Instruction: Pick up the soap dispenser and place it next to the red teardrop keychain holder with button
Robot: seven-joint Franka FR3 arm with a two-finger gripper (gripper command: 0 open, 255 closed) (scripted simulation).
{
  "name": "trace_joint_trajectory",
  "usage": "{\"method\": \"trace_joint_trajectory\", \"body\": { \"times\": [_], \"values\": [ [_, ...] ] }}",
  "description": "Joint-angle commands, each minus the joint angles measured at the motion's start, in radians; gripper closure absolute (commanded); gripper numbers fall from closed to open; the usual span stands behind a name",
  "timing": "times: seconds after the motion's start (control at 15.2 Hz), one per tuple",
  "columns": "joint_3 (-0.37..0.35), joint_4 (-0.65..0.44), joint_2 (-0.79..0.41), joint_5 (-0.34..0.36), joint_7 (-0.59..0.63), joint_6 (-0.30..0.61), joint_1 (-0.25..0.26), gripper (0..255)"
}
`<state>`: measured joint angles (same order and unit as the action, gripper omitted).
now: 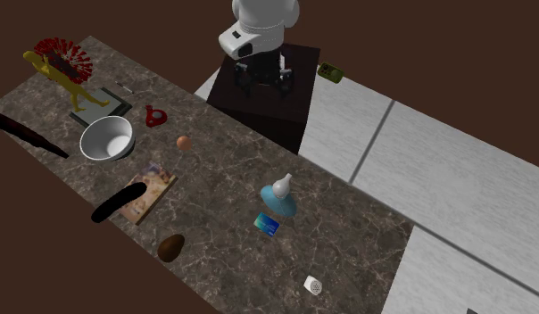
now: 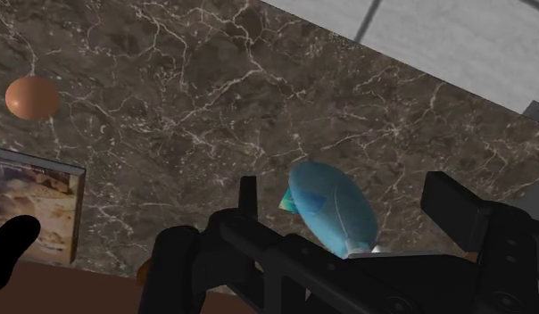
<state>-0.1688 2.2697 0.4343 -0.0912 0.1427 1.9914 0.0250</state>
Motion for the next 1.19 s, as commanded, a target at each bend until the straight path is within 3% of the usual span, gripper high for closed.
{"method": "trace_joint_trajectory", "body": {
  "times": [0.0, 0.53, 0.99, 1.12],
  "values": [
    [-0.026, -0.048, -0.075, 0.02, 0.025, 0.044, -0.001, 0],
    [-0.106, -0.224, -0.36, 0.158, 0.142, 0.195, -0.004, 0],
    [-0.128, -0.451, -0.624, 0.332, 0.259, 0.245, 0.035, 0],
    [-0.124, -0.446, -0.639, 0.34, 0.263, 0.265, 0.037, 0]
  ]
}}
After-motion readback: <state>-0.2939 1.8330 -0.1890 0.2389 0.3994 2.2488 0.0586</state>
